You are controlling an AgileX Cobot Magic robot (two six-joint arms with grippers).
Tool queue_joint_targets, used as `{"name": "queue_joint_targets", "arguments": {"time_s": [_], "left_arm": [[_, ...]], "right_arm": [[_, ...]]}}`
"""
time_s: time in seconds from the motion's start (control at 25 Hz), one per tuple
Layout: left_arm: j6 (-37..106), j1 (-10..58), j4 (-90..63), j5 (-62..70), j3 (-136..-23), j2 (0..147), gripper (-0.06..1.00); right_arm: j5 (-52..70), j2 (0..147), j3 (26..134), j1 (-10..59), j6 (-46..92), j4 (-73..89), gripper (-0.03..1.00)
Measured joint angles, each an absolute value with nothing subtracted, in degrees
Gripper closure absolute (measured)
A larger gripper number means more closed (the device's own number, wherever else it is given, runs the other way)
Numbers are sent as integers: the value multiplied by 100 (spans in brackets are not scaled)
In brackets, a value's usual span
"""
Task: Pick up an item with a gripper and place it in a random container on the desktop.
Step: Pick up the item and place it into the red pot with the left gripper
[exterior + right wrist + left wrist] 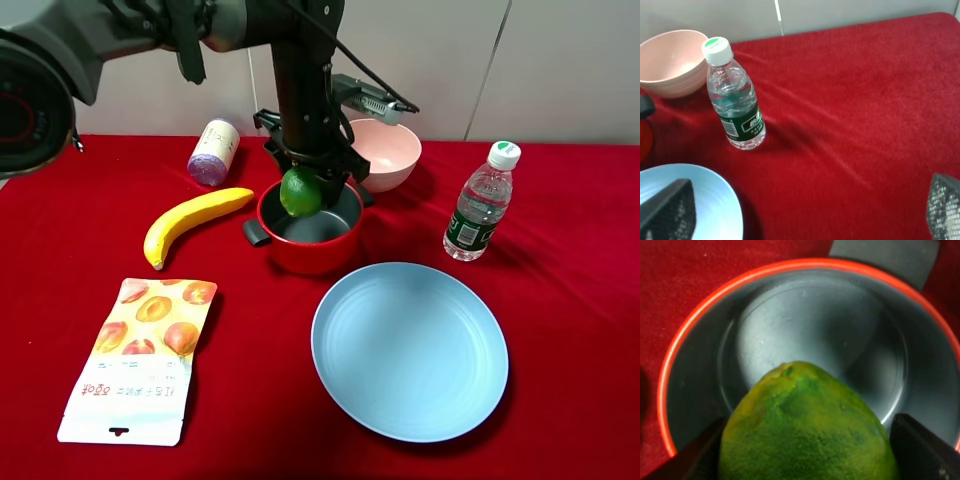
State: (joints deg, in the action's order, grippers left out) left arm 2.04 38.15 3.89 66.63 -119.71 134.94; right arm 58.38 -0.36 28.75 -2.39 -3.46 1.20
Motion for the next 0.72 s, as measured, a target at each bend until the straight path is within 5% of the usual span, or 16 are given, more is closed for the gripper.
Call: {"name": "queue_joint_targets", "arguments": {"time_s": [0.6, 0.72], "left_arm": [[204, 3815, 389, 6658, -11971, 13519, 31], [204, 3815, 389, 6661, -11971, 13519, 24]], "right_arm": [[5838, -36, 2875, -239, -346, 120, 28], [5838, -36, 2875, -239, -346, 120, 28]]}}
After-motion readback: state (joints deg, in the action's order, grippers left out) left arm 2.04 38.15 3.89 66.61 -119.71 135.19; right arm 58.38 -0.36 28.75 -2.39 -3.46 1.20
